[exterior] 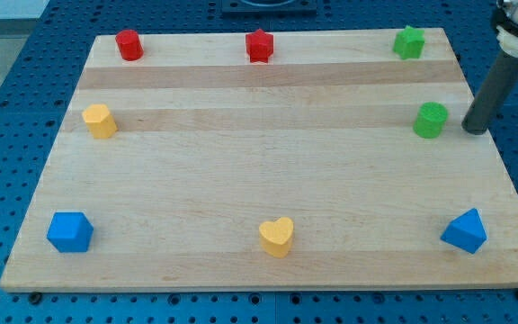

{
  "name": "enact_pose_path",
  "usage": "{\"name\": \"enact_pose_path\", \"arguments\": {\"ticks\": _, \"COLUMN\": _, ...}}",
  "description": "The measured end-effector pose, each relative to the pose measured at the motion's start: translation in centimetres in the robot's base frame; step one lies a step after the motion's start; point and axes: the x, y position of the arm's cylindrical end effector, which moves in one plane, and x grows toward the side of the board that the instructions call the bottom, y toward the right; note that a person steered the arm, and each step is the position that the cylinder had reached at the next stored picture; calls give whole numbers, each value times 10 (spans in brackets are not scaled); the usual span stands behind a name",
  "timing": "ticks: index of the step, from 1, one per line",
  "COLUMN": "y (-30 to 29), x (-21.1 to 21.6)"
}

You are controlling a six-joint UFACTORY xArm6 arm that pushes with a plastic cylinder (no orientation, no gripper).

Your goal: Slide the green circle to the center of the board

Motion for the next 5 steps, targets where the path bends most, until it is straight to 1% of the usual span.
{"name": "enact_pose_path", "arguments": {"ticks": 5, "y": -150, "x": -3}}
